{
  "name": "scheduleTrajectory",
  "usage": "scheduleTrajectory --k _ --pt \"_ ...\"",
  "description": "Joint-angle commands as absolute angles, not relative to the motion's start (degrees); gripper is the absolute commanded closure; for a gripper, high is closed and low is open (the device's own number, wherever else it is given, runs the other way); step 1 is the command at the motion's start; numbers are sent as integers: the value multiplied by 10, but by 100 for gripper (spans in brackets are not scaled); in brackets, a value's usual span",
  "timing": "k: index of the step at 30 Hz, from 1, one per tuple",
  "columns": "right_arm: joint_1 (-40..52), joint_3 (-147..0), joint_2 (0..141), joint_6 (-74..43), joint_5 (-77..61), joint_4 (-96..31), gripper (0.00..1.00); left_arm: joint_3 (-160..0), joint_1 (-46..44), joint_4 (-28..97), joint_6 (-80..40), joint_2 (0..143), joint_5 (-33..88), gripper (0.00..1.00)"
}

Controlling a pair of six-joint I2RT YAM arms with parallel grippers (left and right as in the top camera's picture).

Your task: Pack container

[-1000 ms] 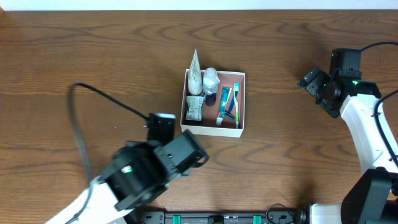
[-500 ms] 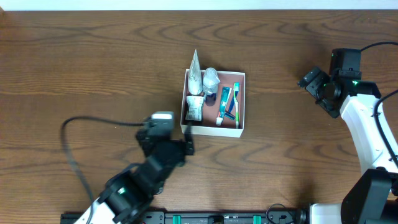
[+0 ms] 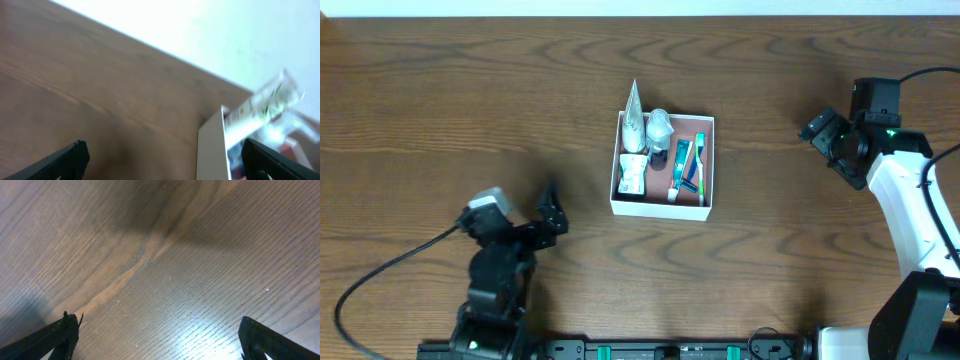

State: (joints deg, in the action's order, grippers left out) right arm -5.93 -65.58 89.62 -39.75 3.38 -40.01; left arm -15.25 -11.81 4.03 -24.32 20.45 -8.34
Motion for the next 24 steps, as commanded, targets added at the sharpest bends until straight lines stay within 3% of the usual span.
scheduleTrajectory --k 1,9,24 --pt "-60 -658 900 -402 36 -401 1 -142 -72 38 -225 164 -18 2" --pt "-60 -658 900 -402 36 -401 1 -76 -15 23 -226 65 -15 2" --pt "-60 -658 900 -402 36 -401 1 -2 -9 41 -196 10 -28 2"
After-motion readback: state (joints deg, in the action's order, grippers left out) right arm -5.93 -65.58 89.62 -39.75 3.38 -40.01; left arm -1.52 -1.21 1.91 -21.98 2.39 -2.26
